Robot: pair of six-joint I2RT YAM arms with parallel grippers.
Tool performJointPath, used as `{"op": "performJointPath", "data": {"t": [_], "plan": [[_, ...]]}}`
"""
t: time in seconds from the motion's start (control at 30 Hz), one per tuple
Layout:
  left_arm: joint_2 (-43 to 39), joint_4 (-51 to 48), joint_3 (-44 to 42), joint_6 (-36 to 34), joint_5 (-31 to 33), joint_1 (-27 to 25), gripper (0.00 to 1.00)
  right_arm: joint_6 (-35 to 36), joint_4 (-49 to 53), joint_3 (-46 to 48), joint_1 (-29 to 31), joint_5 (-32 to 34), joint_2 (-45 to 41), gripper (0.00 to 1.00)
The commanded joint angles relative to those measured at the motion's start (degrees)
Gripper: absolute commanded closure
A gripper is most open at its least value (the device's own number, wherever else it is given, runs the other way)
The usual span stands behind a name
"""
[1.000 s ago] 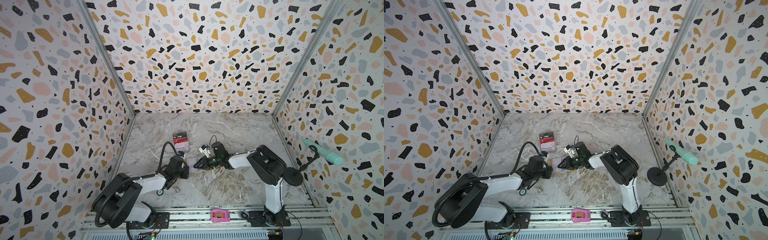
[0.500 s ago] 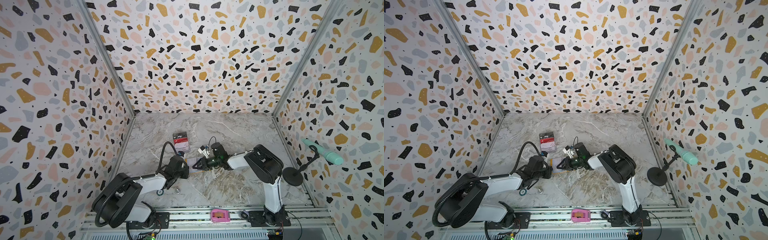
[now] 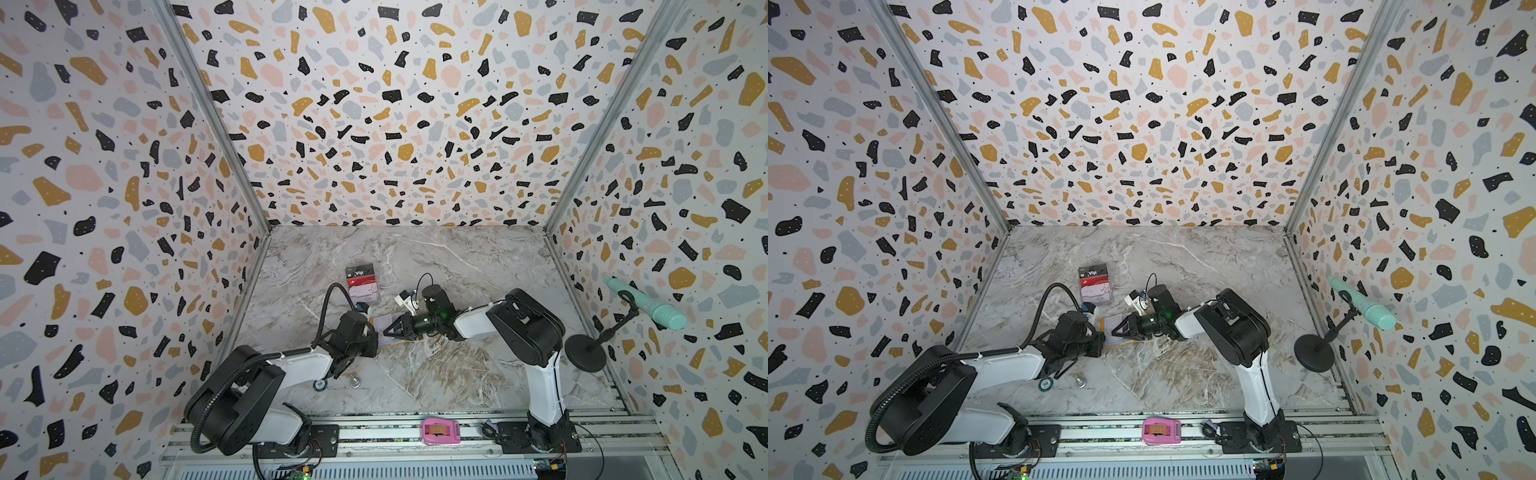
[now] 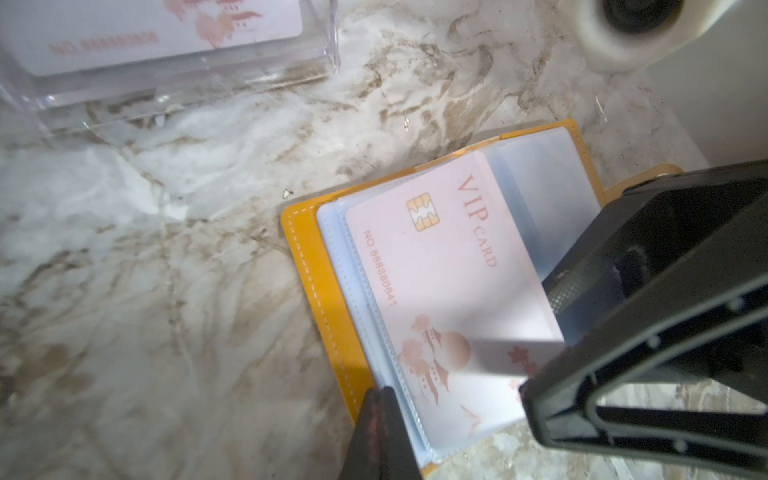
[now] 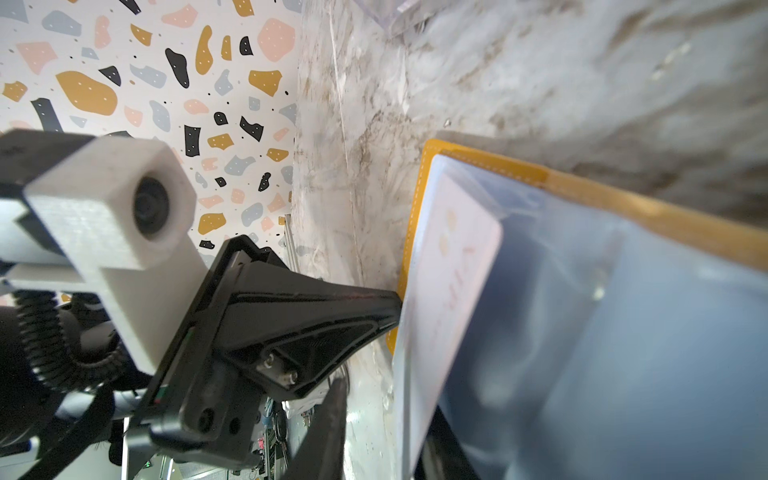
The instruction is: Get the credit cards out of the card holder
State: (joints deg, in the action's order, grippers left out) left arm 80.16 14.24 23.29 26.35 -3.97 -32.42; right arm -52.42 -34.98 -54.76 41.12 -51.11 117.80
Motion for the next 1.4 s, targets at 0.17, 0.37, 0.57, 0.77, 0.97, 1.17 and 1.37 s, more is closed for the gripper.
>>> {"op": "performJointPath", "data": {"t": [0.17, 0.37, 0.57, 0.77, 0.97, 1.17, 1.37], "plan": [[2.7, -6.1, -1.9, 0.4, 0.1, 0.2, 1.0, 1.4, -2.0, 1.6, -0.8, -1.4, -4.7, 0.72], [2.7, -6.1, -1.8, 0.5, 0.1, 0.2, 1.0, 2.0, -2.1, 2.9, -1.7, -1.1, -6.2, 0.72], [2.7, -6.1, -1.8, 0.6, 0.2, 0.2, 1.0, 2.3, -2.1, 4.0, -2.4, -1.0, -7.1, 0.72], [2.7, -6.2, -1.7, 0.5, 0.2, 0.2, 1.0, 2.6, -2.1, 4.9, -3.1, -0.9, -7.4, 0.73], [2.8, -6.3, -1.4, 0.5, 0.1, 0.2, 1.0, 3.1, -2.1, 5.8, -3.8, -0.8, -7.9, 0.75], [2.9, -6.4, -1.3, 0.4, 0.1, 0.2, 1.0, 3.2, -2.2, 6.6, -4.9, -1.0, -8.4, 0.77], [2.9, -6.4, -1.3, 0.4, 0.1, 0.2, 1.0, 3.3, -2.2, 7.0, -5.4, -1.2, -8.9, 0.79]]}}
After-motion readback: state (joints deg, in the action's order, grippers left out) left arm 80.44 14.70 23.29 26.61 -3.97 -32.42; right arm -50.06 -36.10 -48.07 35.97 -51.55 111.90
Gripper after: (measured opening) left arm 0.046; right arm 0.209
